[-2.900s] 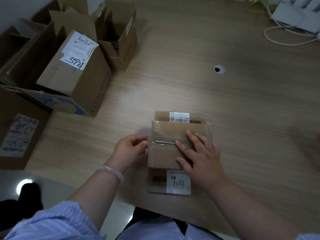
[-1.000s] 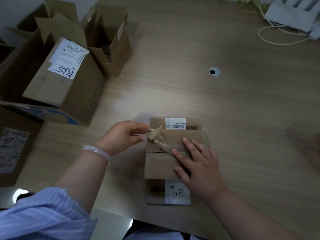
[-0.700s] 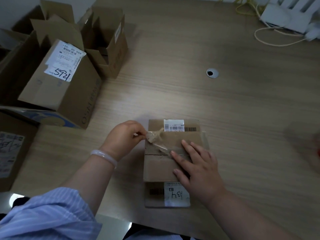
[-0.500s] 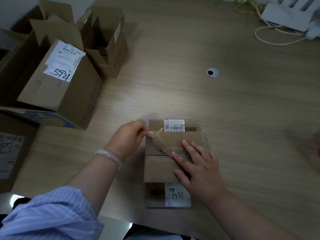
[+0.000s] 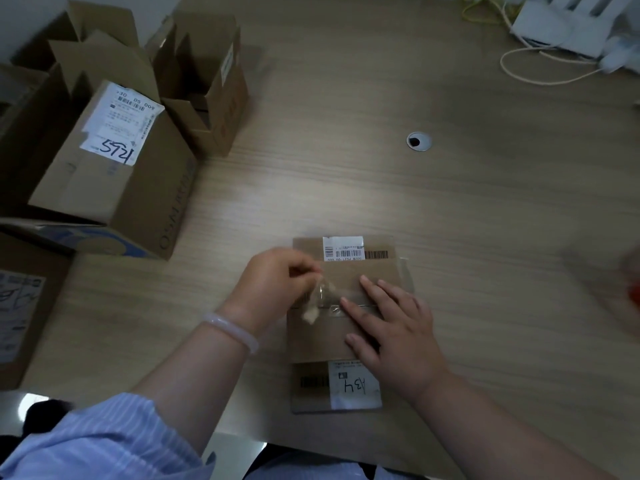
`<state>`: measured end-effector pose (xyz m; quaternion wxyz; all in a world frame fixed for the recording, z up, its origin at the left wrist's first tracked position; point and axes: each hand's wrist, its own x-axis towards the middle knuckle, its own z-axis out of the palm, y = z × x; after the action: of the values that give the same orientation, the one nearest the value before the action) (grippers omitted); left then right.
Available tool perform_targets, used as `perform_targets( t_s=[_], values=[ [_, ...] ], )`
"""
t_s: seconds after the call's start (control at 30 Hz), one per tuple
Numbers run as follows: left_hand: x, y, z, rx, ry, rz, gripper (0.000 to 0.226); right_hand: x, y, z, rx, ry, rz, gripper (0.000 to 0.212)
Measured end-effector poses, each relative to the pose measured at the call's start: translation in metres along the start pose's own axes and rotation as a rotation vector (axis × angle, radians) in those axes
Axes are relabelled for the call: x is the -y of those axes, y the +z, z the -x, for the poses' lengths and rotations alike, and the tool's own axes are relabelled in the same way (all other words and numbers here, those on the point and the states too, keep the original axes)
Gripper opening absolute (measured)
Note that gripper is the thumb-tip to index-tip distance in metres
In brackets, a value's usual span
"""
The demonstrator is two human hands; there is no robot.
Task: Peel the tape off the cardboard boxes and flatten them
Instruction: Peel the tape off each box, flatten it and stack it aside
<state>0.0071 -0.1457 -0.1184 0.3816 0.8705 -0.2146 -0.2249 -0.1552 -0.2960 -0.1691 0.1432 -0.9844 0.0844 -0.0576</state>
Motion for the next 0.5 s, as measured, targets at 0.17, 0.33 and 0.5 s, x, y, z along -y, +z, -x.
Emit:
perform_targets(
  t_s=[0.17, 0.33, 0.5],
  values=[
    [0.014, 0.019, 0.029, -0.047, 0.006, -0.122, 0.015, -0.001, -0.003, -0.002, 0.037, 0.064, -0.081, 0.049],
    [0.004, 0.03, 0.034, -0.01, -0.101, -0.06, 0.008, 0.016, -0.006, -0.012, 0.051, 0.192, -0.236, 0.051],
    [0.016, 0.026, 0.03, 0.123, -0.113, 0.083, 0.014, 0.034, 0.0, -0.021, -0.068, 0.329, -0.299, 0.021]
  ],
)
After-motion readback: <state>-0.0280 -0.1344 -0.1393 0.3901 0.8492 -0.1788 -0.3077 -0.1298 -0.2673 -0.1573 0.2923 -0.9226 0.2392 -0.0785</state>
